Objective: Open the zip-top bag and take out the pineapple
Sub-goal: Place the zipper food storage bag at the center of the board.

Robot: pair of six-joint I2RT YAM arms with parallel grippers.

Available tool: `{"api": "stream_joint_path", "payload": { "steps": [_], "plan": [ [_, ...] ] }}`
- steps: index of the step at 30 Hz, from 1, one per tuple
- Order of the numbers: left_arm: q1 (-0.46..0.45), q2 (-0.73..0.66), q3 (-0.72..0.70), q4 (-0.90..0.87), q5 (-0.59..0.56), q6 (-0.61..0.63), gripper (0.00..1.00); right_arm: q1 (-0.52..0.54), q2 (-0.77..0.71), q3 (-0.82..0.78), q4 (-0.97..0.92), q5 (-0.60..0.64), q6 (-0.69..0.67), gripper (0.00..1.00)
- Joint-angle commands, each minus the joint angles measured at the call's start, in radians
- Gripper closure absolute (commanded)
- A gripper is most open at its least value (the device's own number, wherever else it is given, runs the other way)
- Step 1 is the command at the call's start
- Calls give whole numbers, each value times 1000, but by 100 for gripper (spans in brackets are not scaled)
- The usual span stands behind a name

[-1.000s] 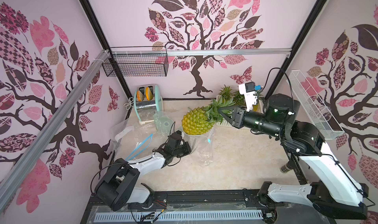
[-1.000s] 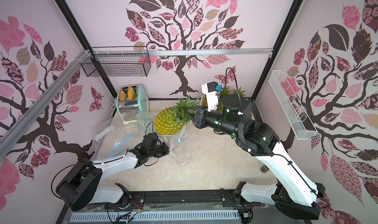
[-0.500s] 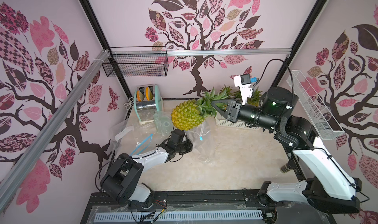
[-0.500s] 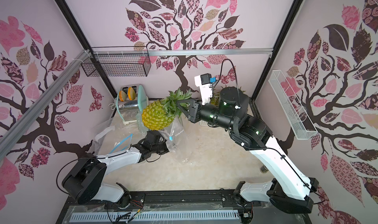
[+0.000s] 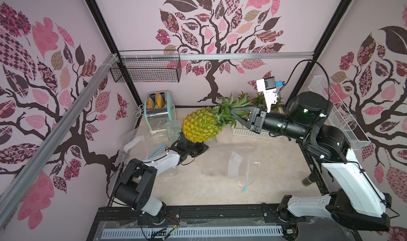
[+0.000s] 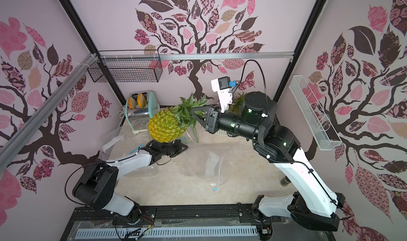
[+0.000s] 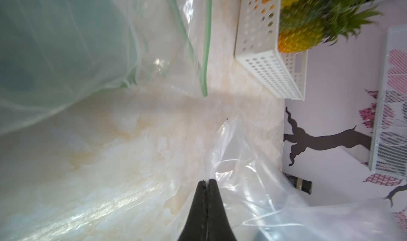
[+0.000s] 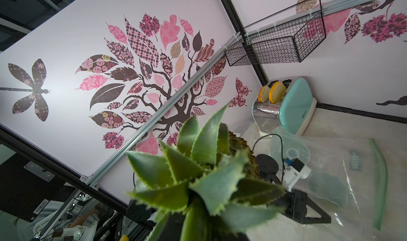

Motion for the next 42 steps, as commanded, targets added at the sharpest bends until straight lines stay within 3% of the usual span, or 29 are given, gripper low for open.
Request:
{"api": "stream_joint_path", "payload": {
  "steps": [1,9,14,16,24,36,42],
  "plan": [
    [72,-57,104,-29,48,33,100,-3,-72,47,66,34,-21,100],
    [276,-40,443,-259,104,156,100,-3,-155,40,-63,148,-62,100],
    [333,-13,536,-339,103,217,100,-3,-158,48,-159,237,-101,100],
    [356,-8,561,-362,97,234,94,-2,-150,60,-197,278,-119,100],
    [423,-2,642,-417,111,280,62,-3,-111,94,-308,458,-190,100],
    [456,-62,652,-375,244,218,62,-4,-64,59,-337,659,-274,100],
    [454,-100,559,-388,229,250,60,-15,-50,23,-315,691,-298,100]
  ]
}}
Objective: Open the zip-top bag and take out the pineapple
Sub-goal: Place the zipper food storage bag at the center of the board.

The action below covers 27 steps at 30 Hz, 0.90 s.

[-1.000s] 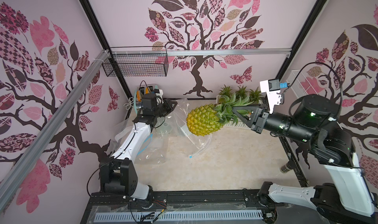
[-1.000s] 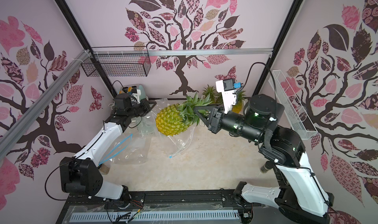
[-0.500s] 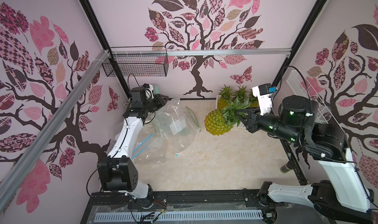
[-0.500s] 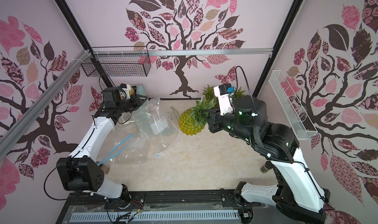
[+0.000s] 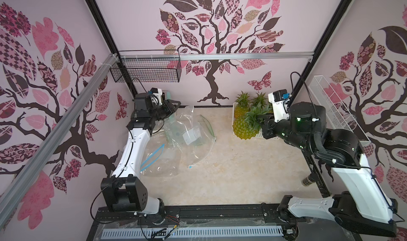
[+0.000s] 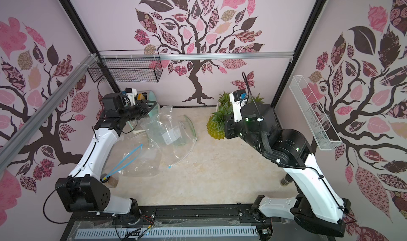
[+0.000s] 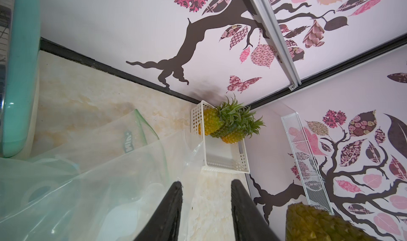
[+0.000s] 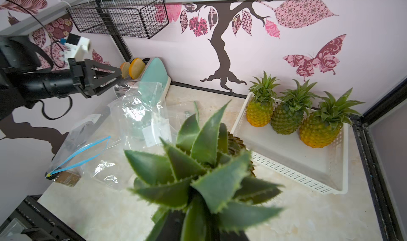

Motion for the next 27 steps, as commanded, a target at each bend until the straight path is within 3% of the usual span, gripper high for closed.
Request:
{"api": "stream_joint_path", "payload": {
  "steps": [1,14,22,27],
  "plan": [
    [-3,-14,-54,-4,9,38,59,-9,-11,15,142,47,-29,100],
    [-132,-21,-226,99,25,18,61,-14,-22,-27,160,35,-19,100],
    [-137,-86,-293,105,-23,20,61,-21,-13,-45,166,32,-23,100],
    [-128,-110,-262,95,-63,61,60,-55,10,-68,162,50,-37,100]
  ]
}}
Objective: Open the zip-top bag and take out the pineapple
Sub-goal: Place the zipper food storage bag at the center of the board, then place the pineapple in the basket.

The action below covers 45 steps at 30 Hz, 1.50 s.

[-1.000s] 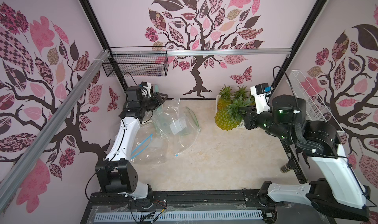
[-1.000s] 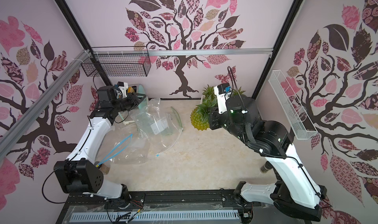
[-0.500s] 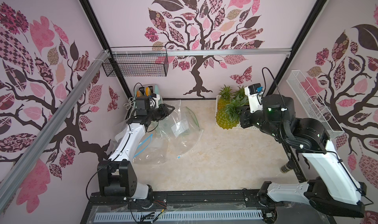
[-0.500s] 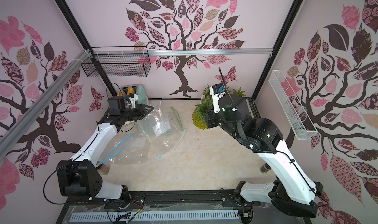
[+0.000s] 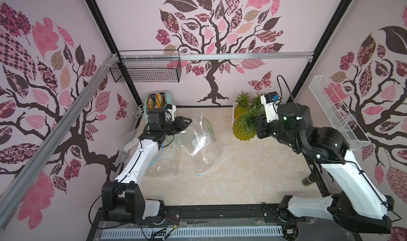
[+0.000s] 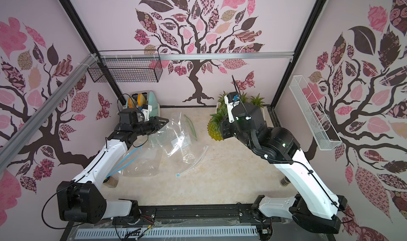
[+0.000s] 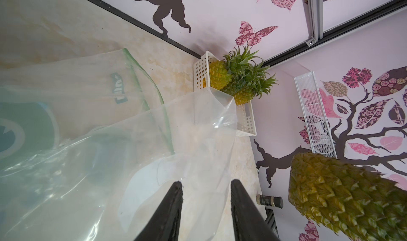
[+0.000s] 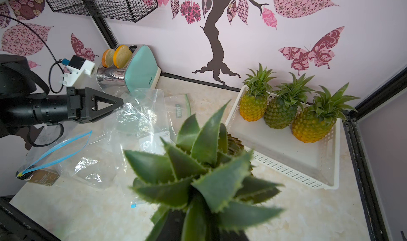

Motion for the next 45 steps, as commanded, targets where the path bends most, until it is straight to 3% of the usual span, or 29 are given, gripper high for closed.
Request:
{"api": "stream_joint_path", "payload": {
  "steps": [1,8,13,22,32,45],
  "plan": [
    [13,-26,37,23,-37,44,59,-47,-3,3,128,26,-18,100],
    [64,-60,108,26,4,103,54,-246,16,-50,189,-131,-25,100],
    [65,-103,106,56,98,153,51,-327,96,-39,224,-165,-63,100],
    [-93,-202,-27,62,144,264,50,-425,260,-10,314,-216,-86,100],
    [-367,-232,-128,-29,-41,380,50,-448,358,15,390,-239,-74,100],
    [-596,-176,-333,167,-314,272,52,-481,468,95,412,-255,-80,100]
  ]
}}
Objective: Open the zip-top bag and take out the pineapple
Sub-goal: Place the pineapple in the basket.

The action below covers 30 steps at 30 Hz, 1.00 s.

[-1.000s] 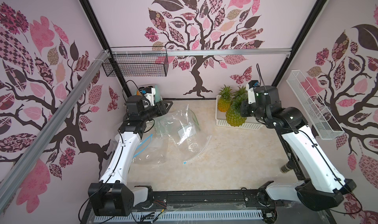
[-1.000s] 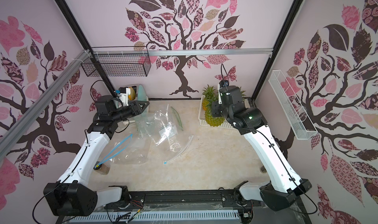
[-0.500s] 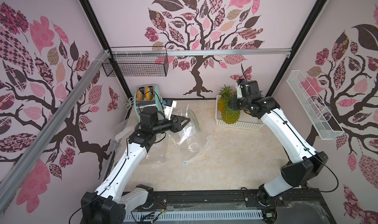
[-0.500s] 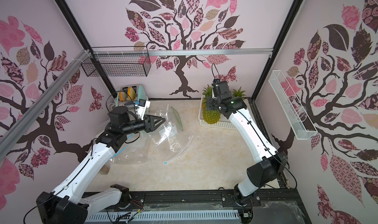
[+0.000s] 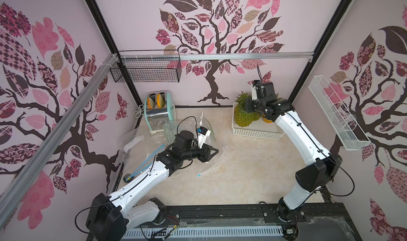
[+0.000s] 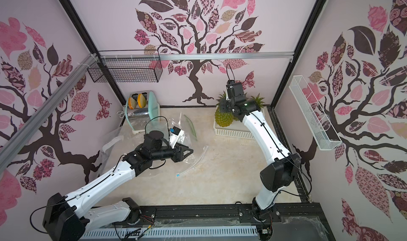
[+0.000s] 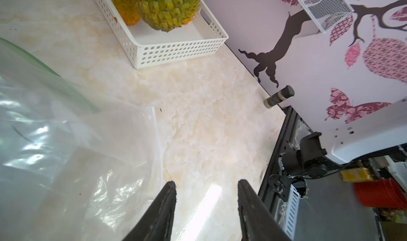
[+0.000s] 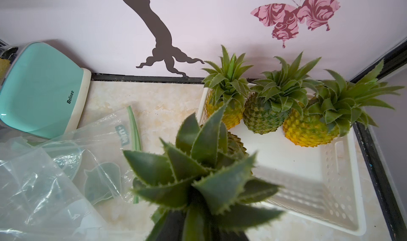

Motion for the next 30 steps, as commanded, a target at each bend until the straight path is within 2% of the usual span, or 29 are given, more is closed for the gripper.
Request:
{"api": "stream_joint_path", "payload": {
  "steps": [1,5,15,30],
  "plan": [
    [-41,25,-39,114,-115,-53,52,-13,-9,62,116,2,-12,100],
    [-70,69,-53,184,-135,-91,53,-24,4,43,142,-4,-6,100],
    [-72,112,-38,186,-141,-97,53,-55,43,5,197,-47,15,100],
    [-72,136,-34,195,-138,-111,54,-65,111,25,179,-78,31,100]
  ]
}}
